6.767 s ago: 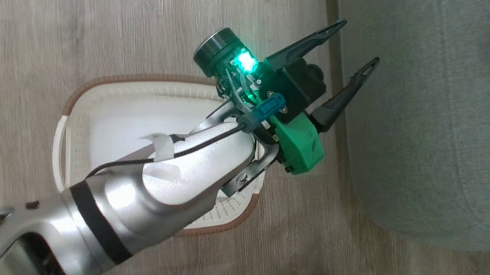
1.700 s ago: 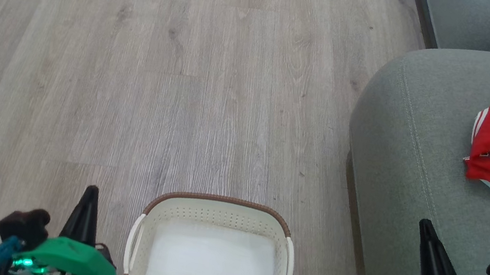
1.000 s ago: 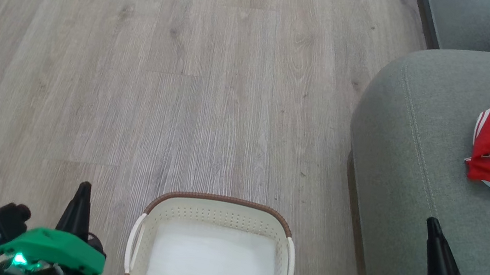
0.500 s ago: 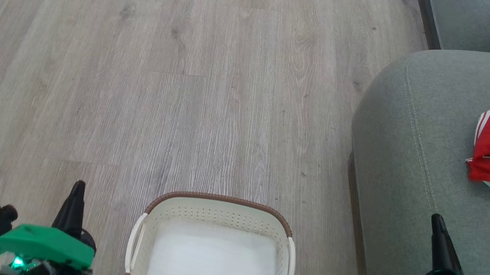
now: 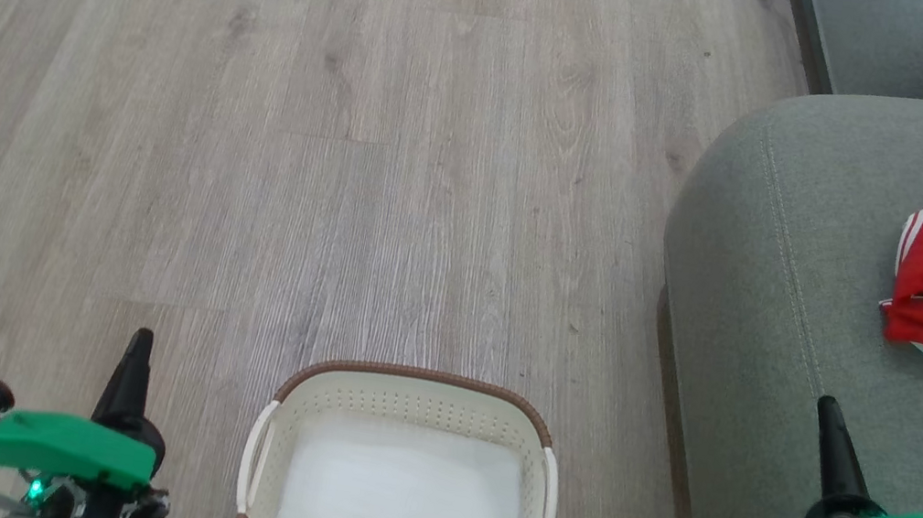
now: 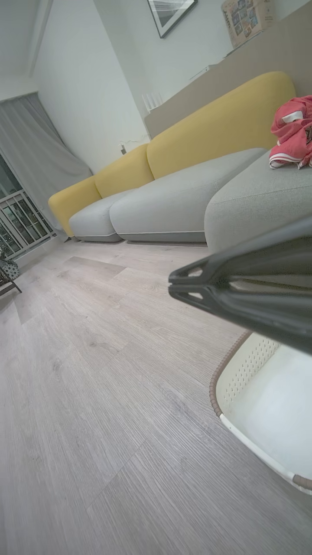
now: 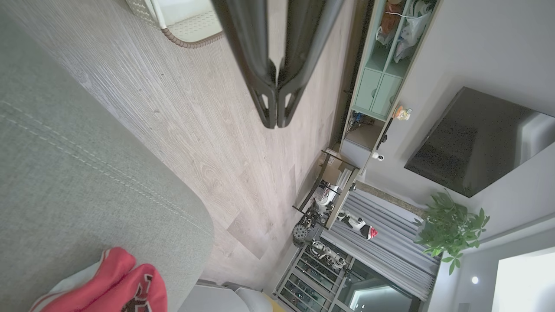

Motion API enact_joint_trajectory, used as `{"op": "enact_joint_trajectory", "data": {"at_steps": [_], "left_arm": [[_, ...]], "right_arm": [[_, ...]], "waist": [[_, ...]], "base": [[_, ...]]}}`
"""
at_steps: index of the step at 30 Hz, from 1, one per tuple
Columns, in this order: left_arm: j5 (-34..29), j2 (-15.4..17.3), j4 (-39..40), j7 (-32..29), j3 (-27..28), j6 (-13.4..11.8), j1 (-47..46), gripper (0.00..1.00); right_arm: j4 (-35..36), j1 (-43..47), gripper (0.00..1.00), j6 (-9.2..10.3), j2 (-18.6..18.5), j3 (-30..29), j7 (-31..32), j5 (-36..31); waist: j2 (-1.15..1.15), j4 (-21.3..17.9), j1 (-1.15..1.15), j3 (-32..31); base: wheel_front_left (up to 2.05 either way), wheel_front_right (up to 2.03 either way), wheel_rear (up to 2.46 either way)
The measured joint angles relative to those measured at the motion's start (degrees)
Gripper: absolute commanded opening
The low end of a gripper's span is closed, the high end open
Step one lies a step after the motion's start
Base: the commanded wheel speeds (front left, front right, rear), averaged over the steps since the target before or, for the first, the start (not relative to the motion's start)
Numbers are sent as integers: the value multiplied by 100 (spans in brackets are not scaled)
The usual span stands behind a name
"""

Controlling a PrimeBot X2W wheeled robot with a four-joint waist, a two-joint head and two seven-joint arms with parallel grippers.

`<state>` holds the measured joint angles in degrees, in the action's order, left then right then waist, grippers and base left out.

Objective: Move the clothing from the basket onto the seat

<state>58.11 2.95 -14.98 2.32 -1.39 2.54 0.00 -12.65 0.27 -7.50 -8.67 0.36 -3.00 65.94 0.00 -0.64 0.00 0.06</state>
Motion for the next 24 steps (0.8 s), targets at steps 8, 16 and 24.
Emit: {"op": "enact_joint_trajectory", "data": {"at_steps": [8, 16, 24], "left_arm": [[449, -4, -5, -126, 37, 54, -11, 0], [969, -12, -14, -235, 152, 108, -107, 0], [1485, -14, -23, -383, 224, 203, -115, 0]], "right_arm": [[-47, -4, 0, 0, 92, -83, 109, 353], [-87, -83, 0, 0, 149, -201, 244, 759], [-135, -116, 0, 0, 240, -304, 361, 1173]], "waist": [[0, 9, 0, 2], [0, 19, 0, 4], [0, 28, 0, 5]], "base": [[0, 0, 0], [0, 0, 0], [0, 0, 0]]}}
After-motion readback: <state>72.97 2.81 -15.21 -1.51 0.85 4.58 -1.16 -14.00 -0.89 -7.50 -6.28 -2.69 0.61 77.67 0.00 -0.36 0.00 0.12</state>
